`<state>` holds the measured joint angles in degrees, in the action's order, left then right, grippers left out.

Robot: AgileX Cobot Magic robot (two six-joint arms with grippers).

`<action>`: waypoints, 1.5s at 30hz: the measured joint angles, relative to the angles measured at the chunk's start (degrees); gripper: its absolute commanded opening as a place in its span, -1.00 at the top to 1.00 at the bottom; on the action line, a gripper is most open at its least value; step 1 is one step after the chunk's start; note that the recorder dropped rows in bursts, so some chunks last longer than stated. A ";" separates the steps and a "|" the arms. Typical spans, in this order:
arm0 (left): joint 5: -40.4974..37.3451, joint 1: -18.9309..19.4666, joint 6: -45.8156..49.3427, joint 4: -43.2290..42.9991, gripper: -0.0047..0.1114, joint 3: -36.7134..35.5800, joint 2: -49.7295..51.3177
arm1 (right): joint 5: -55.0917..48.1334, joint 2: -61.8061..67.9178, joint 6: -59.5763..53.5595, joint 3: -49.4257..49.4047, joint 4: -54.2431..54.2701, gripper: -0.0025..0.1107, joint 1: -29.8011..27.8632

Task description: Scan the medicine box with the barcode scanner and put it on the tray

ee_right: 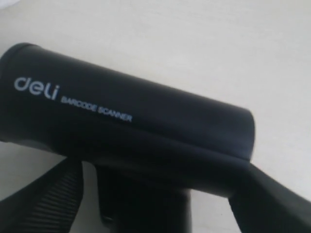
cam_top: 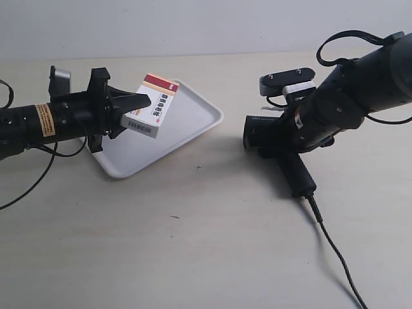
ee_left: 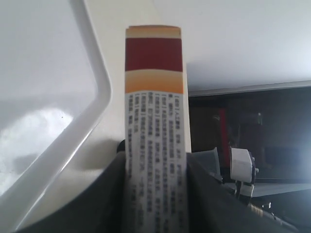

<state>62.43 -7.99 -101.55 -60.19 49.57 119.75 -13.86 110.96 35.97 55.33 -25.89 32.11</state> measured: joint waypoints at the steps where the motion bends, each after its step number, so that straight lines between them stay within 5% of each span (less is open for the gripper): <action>1: 0.00 0.00 0.12 0.11 0.92 0.00 0.00 | 0.11 0.00 0.12 0.00 0.10 -0.41 0.00; 10: -0.12 -2.62 2.26 2.25 0.92 0.00 0.00 | 1.36 1.69 1.29 0.09 0.46 -0.30 0.00; 19: -0.12 -3.20 3.12 3.09 0.92 0.00 0.00 | 1.11 1.97 1.29 0.09 0.46 0.55 0.00; 25: -0.12 -3.08 3.08 3.42 0.92 0.00 0.00 | -3.59 -2.63 0.82 0.09 0.46 0.95 0.00; 32: 3.13 -1.95 0.24 5.05 0.92 0.00 0.00 | 4.05 -11.74 0.01 -7.15 0.46 0.96 0.00; 45: 6.45 -1.65 -1.02 6.06 0.92 0.00 0.00 | 11.08 -10.07 -0.22 -8.77 0.36 0.96 3.18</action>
<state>68.87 -9.64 -102.56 -54.13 49.57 119.75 -2.78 100.90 35.75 46.56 -25.54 35.30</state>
